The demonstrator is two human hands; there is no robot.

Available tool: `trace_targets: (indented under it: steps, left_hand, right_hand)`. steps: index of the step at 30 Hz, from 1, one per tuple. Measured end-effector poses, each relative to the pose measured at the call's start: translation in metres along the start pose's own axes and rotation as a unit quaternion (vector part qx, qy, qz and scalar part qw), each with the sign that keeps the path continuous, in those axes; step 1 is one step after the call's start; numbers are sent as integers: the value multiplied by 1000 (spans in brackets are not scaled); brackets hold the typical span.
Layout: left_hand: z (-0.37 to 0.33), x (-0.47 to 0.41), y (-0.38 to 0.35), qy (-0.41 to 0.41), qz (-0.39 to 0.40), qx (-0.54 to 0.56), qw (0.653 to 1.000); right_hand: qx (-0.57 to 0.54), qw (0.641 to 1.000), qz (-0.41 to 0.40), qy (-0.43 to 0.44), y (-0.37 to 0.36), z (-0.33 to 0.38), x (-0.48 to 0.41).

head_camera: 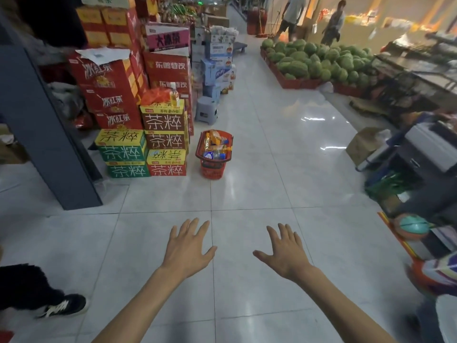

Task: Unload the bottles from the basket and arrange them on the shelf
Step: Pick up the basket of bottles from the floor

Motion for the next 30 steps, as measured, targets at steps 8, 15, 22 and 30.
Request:
trace_targets:
  steps: [8, 15, 22, 30]
  left_hand:
    - [-23, -194, -2, 8, 9, -18, 1000]
    - [-74, -360, 16, 31, -11, -26, 999]
    - [-81, -488, 44, 71, -33, -18, 997]
    - [-25, -650, 50, 121, -62, 16, 991]
  right_hand:
    - [-5, 1000, -9, 25, 33, -69, -189]
    - [1, 998, -4, 67, 91, -147, -352]
    - [1, 993, 9, 121, 140, -160, -501]
    - [35, 989, 7, 144, 189, -150, -686]
Point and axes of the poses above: each hand's wrist, its own x-axis away from the middle knuckle, its own y-axis out of the back of the hand, z = x × y, the point moved 2 cm from there along -x, towards the middle knuckle, and after that the axes turned 13 degrees about x, right-handed, at the moved point
